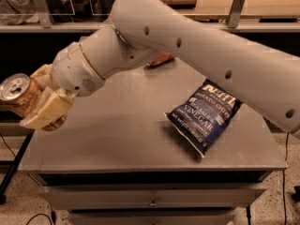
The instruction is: Knock orange can over
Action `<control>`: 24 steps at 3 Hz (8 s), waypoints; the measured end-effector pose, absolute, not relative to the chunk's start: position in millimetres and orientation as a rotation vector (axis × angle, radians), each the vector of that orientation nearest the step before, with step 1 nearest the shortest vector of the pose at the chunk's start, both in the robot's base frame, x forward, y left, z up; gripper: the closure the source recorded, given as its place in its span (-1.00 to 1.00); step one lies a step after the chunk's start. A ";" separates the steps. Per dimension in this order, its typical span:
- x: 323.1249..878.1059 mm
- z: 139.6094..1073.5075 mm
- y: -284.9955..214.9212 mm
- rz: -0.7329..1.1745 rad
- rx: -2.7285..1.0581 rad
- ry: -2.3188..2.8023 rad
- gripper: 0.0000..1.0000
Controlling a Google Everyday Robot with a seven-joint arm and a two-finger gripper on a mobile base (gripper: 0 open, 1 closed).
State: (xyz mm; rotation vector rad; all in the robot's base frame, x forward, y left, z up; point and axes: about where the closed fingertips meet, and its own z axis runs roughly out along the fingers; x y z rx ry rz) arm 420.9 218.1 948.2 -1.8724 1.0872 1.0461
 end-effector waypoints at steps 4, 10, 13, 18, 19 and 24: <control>467.1 965.2 171.7 0.362 -2.170 1.424 1.00; 488.7 908.9 138.9 -0.002 -2.431 1.498 1.00; 487.8 871.1 141.7 -0.087 -2.578 1.501 1.00; 475.2 847.9 167.1 -0.089 -2.772 1.355 0.20; 472.2 845.5 169.2 -0.058 -2.780 1.343 -0.26; 459.9 843.3 166.0 0.033 -2.777 1.328 -1.00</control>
Offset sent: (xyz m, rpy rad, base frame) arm 0.0534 -0.0597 0.0298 -0.5922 -0.3412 -0.2495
